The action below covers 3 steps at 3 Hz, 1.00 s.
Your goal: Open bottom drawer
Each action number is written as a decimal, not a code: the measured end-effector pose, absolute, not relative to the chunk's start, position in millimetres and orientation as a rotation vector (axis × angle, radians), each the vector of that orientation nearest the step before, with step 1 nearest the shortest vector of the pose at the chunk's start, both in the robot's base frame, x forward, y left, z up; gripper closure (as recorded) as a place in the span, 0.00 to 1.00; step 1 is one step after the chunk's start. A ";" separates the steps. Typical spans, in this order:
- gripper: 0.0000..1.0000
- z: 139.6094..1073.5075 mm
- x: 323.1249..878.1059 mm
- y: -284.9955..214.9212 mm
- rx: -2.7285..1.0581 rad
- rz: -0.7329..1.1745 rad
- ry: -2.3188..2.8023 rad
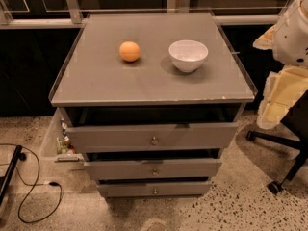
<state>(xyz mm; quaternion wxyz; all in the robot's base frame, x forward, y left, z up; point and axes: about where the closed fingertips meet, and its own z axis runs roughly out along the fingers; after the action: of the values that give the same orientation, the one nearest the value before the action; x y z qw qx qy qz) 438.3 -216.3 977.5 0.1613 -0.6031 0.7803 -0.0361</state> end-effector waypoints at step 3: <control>0.00 889.6 409.8 -218.0 -1.789 0.035 2.178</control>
Offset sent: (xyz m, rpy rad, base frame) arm -0.0342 -0.0090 -0.0889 0.0609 0.0690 0.0525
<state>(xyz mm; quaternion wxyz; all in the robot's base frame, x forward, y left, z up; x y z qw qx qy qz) 409.8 -218.0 889.6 0.1609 -0.6263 0.7627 0.0123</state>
